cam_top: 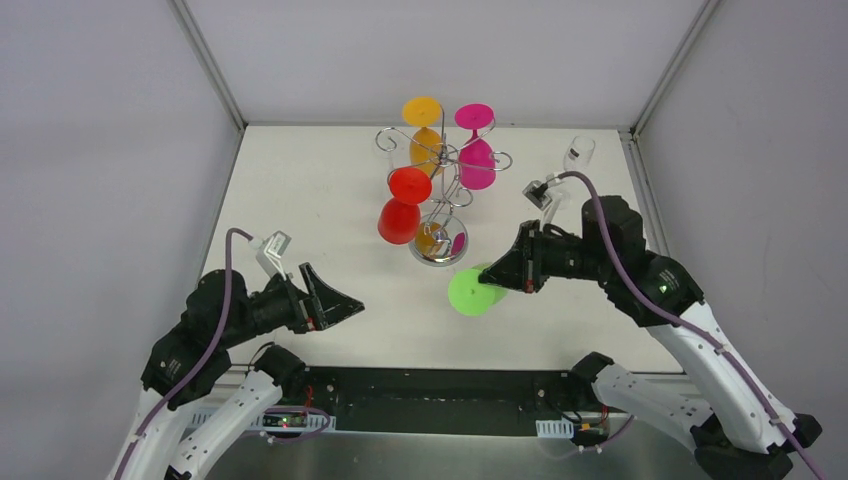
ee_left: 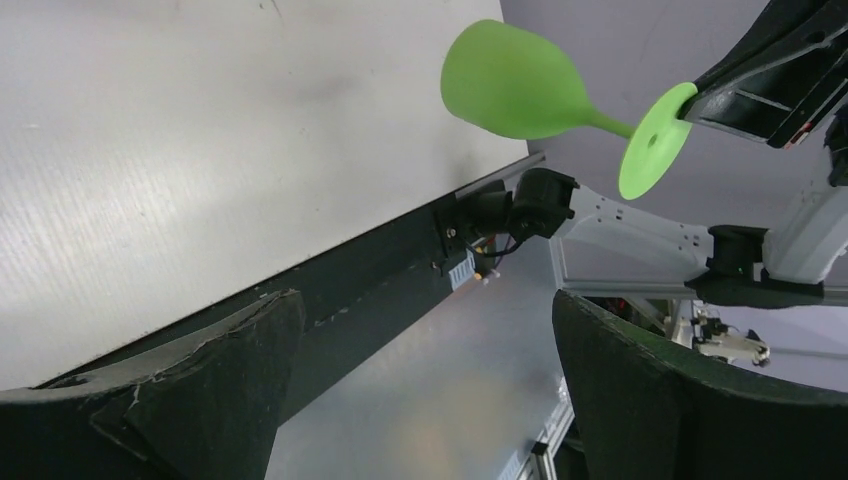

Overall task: Take the wine glass off the wine glass rack
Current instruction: Place the wine glass at the center of the board.

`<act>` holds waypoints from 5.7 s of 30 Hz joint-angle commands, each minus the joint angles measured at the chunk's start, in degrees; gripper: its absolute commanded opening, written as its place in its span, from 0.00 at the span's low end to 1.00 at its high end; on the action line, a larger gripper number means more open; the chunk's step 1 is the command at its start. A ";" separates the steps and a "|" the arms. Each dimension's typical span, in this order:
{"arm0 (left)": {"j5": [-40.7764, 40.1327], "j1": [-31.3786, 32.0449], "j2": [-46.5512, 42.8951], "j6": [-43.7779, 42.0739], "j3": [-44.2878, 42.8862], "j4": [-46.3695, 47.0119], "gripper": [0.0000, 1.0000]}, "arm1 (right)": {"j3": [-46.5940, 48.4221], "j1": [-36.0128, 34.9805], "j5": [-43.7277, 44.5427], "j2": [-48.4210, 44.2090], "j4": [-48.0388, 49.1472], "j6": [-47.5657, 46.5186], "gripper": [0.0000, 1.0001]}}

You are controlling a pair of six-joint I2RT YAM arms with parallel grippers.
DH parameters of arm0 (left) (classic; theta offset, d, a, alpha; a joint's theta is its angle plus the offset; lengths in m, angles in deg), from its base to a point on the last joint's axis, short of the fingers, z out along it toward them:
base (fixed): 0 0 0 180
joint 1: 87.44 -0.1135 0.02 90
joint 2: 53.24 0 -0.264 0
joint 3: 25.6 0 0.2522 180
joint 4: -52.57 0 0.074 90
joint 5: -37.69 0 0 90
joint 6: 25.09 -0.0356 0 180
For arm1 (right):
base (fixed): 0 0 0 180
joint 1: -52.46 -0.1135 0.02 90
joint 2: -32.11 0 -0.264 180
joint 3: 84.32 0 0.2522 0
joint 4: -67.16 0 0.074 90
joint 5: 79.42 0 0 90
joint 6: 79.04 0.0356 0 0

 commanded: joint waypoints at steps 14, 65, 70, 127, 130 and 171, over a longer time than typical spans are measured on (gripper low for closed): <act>17.19 0.48 6.94 11.74 -0.43 5.00 0.99 | 2.82 -25.19 14.97 6.49 10.88 -19.33 0.00; 24.63 0.46 8.86 17.01 8.69 17.72 0.40 | 8.95 -48.26 31.33 21.63 26.76 -41.18 0.00; 24.82 0.50 8.75 17.14 9.03 17.85 0.15 | 8.73 -48.46 32.61 21.70 26.77 -41.52 0.00; 45.64 0.49 0.36 -1.13 7.47 18.21 0.00 | 14.38 -21.31 2.48 18.54 12.51 8.76 0.51; 45.89 0.48 -0.32 -1.14 7.64 18.16 0.00 | 13.93 -21.38 -0.35 19.66 14.80 9.81 0.49; 45.79 0.43 -0.78 -2.58 8.31 18.21 0.15 | 9.02 -22.15 -18.00 22.18 26.93 15.45 0.00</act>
